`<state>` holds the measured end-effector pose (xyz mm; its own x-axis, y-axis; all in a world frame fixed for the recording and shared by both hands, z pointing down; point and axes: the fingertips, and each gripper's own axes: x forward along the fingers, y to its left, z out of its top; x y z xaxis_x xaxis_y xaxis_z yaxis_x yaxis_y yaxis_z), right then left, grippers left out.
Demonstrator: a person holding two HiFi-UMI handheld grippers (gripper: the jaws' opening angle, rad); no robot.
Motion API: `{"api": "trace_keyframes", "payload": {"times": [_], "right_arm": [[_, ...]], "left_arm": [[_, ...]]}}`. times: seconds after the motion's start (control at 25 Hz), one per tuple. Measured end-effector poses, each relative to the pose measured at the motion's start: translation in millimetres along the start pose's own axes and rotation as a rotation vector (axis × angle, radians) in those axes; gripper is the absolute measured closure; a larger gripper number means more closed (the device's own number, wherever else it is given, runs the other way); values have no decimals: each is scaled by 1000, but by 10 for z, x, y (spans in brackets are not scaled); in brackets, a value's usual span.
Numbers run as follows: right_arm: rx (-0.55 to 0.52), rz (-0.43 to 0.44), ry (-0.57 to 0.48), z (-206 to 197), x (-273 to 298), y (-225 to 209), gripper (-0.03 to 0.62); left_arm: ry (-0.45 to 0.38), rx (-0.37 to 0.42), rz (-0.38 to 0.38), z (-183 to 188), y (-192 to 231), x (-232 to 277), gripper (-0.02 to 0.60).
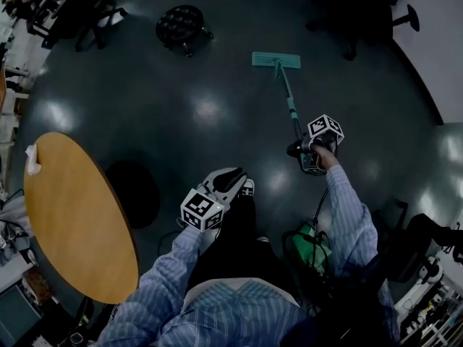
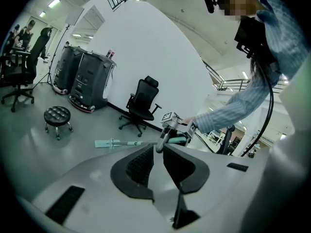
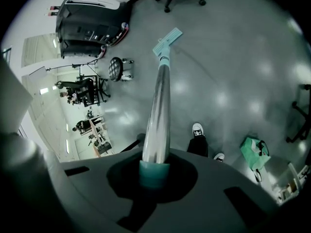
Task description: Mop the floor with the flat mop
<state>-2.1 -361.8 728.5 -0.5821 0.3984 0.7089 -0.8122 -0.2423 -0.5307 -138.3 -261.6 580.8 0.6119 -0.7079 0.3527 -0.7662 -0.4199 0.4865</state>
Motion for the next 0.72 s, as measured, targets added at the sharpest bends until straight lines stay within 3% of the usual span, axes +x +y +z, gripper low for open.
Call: {"api": "trace_keyframes", "payload": {"times": [0.44,0.72], "right_arm": [[6,-16,-63,1400,-26,784,585],[20,-14,-99,1744,4,1045,585]], "left_arm": [[0,-63,52,-107,509,47,517],[-6,-104,115,-283,635,-156,517]]}}
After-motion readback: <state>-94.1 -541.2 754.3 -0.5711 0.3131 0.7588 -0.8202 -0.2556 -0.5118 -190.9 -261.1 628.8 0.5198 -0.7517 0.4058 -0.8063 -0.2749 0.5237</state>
